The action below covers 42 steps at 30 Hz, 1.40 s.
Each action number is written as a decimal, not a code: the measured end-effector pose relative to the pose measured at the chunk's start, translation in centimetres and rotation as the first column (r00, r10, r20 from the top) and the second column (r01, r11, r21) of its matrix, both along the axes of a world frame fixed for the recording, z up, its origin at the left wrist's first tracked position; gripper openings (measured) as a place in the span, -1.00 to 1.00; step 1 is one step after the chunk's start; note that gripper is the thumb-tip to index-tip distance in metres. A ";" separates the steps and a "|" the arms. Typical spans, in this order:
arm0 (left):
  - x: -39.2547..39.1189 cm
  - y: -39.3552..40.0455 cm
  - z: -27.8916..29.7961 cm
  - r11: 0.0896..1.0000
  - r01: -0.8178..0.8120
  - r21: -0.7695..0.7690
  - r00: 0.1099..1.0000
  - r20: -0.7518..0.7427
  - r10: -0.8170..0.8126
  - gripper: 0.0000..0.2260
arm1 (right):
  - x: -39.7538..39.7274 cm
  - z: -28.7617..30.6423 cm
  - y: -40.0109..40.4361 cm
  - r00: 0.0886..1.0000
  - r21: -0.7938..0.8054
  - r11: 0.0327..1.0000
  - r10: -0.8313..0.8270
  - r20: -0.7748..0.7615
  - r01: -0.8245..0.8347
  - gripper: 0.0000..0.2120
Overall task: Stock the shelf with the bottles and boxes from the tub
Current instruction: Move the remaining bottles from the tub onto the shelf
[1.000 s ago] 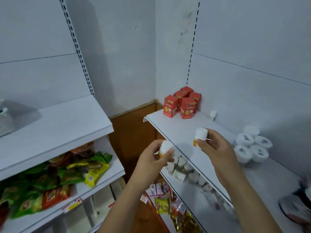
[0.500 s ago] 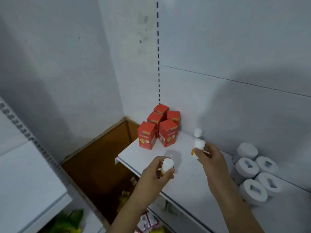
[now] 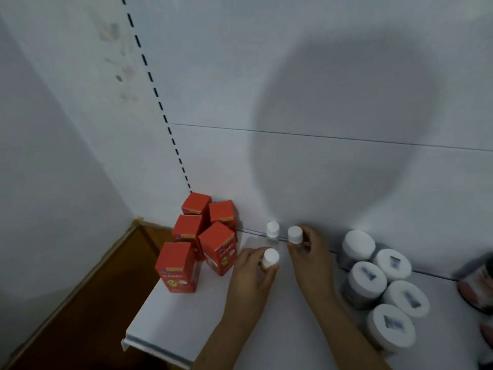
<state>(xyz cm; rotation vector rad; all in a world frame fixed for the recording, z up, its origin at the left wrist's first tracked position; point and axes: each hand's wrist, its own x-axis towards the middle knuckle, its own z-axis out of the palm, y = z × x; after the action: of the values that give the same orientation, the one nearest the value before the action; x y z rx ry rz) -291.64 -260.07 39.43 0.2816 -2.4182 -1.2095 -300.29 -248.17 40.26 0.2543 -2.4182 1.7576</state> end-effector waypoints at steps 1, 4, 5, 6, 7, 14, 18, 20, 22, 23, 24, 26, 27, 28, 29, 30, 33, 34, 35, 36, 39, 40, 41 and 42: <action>-0.6 -0.1 0.0 1.000 -0.004 -0.016 1.000 -0.017 0.003 -0.76 | -0.4 -0.1 -0.1 1.000 -0.002 1.000 -0.007 -0.015 0.007 -0.81; -2.1 -0.5 -0.4 0.998 -0.006 -0.063 0.999 -0.053 0.002 -0.77 | -0.8 -0.4 -0.6 0.991 0.082 0.996 -0.033 -0.127 0.044 -0.80; -2.6 -0.6 -0.6 0.998 -0.003 -0.066 0.999 -0.044 0.000 -0.76 | -0.8 -0.6 -0.7 0.988 0.143 0.988 -0.035 -0.150 0.057 -0.81; -2.9 -0.6 -0.9 0.998 -0.002 -0.070 1.000 -0.031 -0.001 -0.75 | -0.8 -0.9 -0.7 0.988 0.207 0.976 -0.035 -0.151 0.066 -0.83; -3.3 -0.7 -1.3 0.997 -0.007 -0.082 1.000 -0.019 0.005 -0.75 | -0.8 -1.3 -0.7 0.989 0.266 0.961 -0.036 -0.140 0.073 -0.84; -3.2 -1.1 -1.9 0.982 0.054 -0.182 0.993 0.113 -0.034 -0.63 | -0.5 -2.2 -0.1 0.996 0.426 0.903 -0.015 -0.089 0.052 -0.67; -1.3 -1.2 -1.5 0.974 0.133 -0.182 0.980 0.172 -0.101 -0.58 | 1.0 -1.5 0.3 0.998 0.410 0.909 -0.057 -0.040 0.068 -0.59; -0.1 -1.1 -1.0 0.972 0.160 -0.169 0.973 0.194 -0.127 -0.54 | 2.5 -0.3 0.3 0.995 0.384 0.918 -0.082 -0.055 0.097 -0.58; 1.4 -0.9 -0.3 0.974 0.183 -0.131 0.971 0.182 -0.158 -0.53 | 4.3 1.4 0.3 0.992 0.347 0.930 -0.099 -0.085 0.122 -0.59; 2.3 -0.7 0.3 0.975 0.194 -0.105 0.971 0.163 -0.175 -0.54 | 5.3 2.4 0.2 0.989 0.328 0.935 -0.103 -0.109 0.134 -0.61; 3.1 -0.5 0.8 0.975 0.206 -0.085 0.971 0.140 -0.193 -0.57 | 6.3 3.5 0.2 0.985 0.311 0.940 -0.103 -0.137 0.142 -0.62; 4.9 0.0 1.9 0.967 0.245 -0.069 0.967 0.082 -0.240 -0.61 | 8.5 5.7 0.5 0.977 0.290 0.945 -0.098 -0.188 0.150 -0.63; 5.8 0.3 2.4 0.959 0.278 -0.065 0.960 0.048 -0.275 -0.61 | 9.7 6.8 0.7 0.973 0.279 0.947 -0.102 -0.209 0.159 -0.64; 6.6 0.7 3.0 0.946 0.317 -0.063 0.949 0.020 -0.316 -0.62 | 10.8 7.8 1.2 0.968 0.268 0.948 -0.113 -0.223 0.173 -0.65; 7.4 1.1 3.7 0.930 0.362 -0.060 0.932 0.001 -0.363 -0.64 | 12.0 8.8 1.7 0.963 0.258 0.947 -0.131 -0.235 0.191 -0.66; 8.2 1.6 4.2 0.911 0.409 -0.060 0.912 -0.007 -0.410 -0.67 | 13.0 9.8 2.4 0.957 0.248 0.945 -0.150 -0.247 0.213 -0.66; 10.6 3.1 5.9 0.830 0.546 -0.115 0.835 -0.006 -0.551 -0.70 | 16.2 12.2 5.2 0.925 0.221 0.929 -0.223 -0.308 0.298 -0.69; 11.2 3.7 6.4 0.797 0.585 -0.149 0.805 -0.007 -0.593 -0.69 | 17.2 12.7 6.3 0.916 0.221 0.920 -0.247 -0.316 0.325 -0.71; 11.8 4.4 6.8 0.766 0.619 -0.175 0.777 -0.003 -0.629 -0.69 | 18.2 13.0 7.4 0.912 0.222 0.912 -0.270 -0.310 0.346 -0.72; 12.3 5.1 7.2 0.739 0.646 -0.192 0.752 -0.002 -0.659 -0.68 | 19.2 13.3 8.6 0.908 0.220 0.905 -0.292 -0.300 0.364 -0.71; 13.7 7.8 8.2 0.691 0.693 -0.207 0.704 -0.015 -0.710 -0.69 | 22.2 14.0 12.5 0.893 0.234 0.881 -0.339 -0.295 0.411 -0.65; 14.1 9.0 8.5 0.677 0.707 -0.204 0.688 -0.023 -0.725 -0.69 | 23.2 14.3 13.9 0.885 0.245 0.869 -0.353 -0.305 0.431 -0.64; 14.6 10.3 8.7 0.659 0.724 -0.204 0.669 -0.029 -0.743 -0.69 | 24.2 14.7 15.3 0.874 0.250 0.856 -0.369 -0.316 0.452 -0.65; 15.2 11.7 8.9 0.639 0.740 -0.209 0.648 -0.034 -0.761 -0.70 | 25.2 14.9 16.9 0.860 0.246 0.843 -0.392 -0.327 0.478 -0.67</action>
<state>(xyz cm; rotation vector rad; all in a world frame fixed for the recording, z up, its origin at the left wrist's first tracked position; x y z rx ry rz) -276.48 -248.32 48.33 -0.9459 -2.5687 -1.2317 -275.06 -231.27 55.19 -0.0376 -2.3121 1.0604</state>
